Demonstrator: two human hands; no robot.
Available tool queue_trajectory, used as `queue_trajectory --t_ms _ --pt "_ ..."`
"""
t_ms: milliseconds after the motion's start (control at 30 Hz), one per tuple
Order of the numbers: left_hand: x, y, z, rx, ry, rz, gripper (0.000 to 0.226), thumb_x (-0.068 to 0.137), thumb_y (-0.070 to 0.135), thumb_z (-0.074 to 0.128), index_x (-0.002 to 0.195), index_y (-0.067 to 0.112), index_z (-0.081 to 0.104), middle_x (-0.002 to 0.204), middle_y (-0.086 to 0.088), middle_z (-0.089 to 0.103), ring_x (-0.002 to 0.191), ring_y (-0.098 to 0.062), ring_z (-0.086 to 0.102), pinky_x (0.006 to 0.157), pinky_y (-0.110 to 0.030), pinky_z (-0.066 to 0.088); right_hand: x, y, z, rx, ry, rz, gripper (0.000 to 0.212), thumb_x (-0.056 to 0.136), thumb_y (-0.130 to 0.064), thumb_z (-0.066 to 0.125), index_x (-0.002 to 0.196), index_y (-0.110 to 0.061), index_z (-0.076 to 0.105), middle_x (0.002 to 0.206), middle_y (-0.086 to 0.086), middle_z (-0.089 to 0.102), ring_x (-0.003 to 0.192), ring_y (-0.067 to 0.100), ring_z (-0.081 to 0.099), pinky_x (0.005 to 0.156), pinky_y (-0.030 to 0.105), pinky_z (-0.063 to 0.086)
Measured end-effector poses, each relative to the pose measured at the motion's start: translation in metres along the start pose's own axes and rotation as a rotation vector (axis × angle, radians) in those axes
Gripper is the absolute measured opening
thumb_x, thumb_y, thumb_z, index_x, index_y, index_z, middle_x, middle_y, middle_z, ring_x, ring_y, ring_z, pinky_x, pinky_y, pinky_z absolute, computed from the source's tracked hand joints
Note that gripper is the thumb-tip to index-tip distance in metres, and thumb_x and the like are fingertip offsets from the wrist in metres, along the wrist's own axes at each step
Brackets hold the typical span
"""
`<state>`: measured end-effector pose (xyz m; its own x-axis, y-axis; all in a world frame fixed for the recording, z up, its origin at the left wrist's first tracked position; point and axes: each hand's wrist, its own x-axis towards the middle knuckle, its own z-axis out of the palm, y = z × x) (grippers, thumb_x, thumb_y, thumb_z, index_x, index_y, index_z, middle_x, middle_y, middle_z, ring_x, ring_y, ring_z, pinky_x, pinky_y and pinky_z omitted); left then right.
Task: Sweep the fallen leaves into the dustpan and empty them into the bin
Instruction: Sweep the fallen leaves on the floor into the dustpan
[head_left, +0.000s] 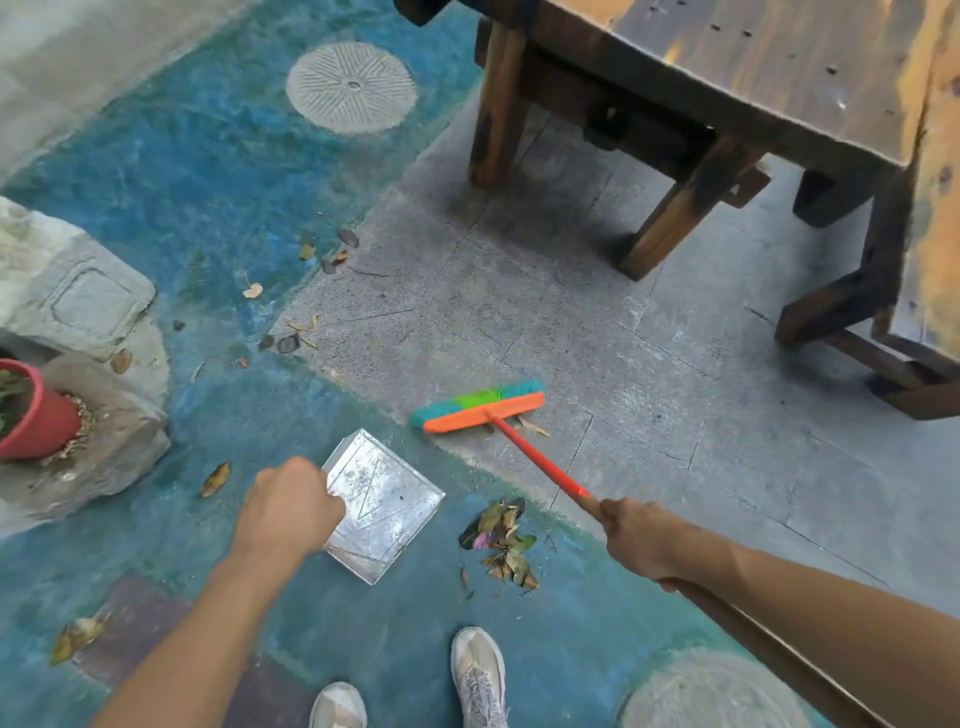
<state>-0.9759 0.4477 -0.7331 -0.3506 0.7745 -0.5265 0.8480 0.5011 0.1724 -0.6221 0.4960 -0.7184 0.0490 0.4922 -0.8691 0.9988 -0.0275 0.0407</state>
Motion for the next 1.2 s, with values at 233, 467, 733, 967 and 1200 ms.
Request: queue_trajectory --t_ms 233,467,733,967,1200 --pt "-0.011 0.005 -0.006 0.009 -0.045 -0.008 0.024 0.069 0.008 0.057 0.051 0.010 0.042 0.053 -0.008 0.041 0.066 -0.034 0.046 0.060 -0.030 0.040 -0.046 0.030 -0.014 0.135 -0.035 0.042 0.046 0.094 -0.011 0.032 0.135 -0.025 0.047 0.074 0.005 0.056 0.034 0.017 0.051 0.029 0.021 0.039" --pt "-0.010 0.003 -0.004 -0.058 -0.024 -0.059 0.024 0.070 0.003 0.057 0.051 0.009 0.044 0.057 -0.013 0.044 0.066 -0.035 0.047 0.062 -0.031 0.038 0.004 -0.005 -0.011 0.061 0.050 0.060 0.058 0.091 -0.002 0.031 0.146 -0.021 0.035 0.089 0.012 0.062 0.039 0.022 0.056 0.035 0.027 0.048" --pt "-0.010 -0.021 -0.003 0.032 -0.048 0.048 0.028 0.076 0.009 0.056 0.048 0.008 0.048 0.060 -0.014 0.048 0.069 -0.034 0.048 0.066 -0.030 0.036 -0.045 -0.010 0.089 0.185 -0.019 0.158 0.051 0.089 -0.002 0.034 0.139 -0.010 0.039 0.071 0.008 0.054 0.043 0.022 0.056 0.038 0.031 0.048" --pt "-0.035 -0.023 -0.016 -0.027 -0.012 0.083 0.024 0.070 0.004 0.057 0.049 0.004 0.045 0.050 -0.012 0.045 0.058 -0.033 0.048 0.057 -0.030 0.040 -0.110 0.005 0.134 0.363 -0.063 0.131 0.058 0.083 -0.001 0.031 0.136 -0.019 0.047 0.081 0.016 0.066 0.047 0.027 0.057 0.030 0.023 0.041" --pt "-0.053 -0.011 -0.023 0.021 -0.028 0.164 0.023 0.067 0.004 0.056 0.049 0.008 0.042 0.052 -0.014 0.048 0.057 -0.031 0.048 0.053 -0.028 0.039 -0.111 0.009 0.112 0.515 0.061 0.180 0.049 0.088 -0.005 0.031 0.132 -0.014 0.050 0.078 0.013 0.064 0.028 0.019 0.053 0.034 0.026 0.046"
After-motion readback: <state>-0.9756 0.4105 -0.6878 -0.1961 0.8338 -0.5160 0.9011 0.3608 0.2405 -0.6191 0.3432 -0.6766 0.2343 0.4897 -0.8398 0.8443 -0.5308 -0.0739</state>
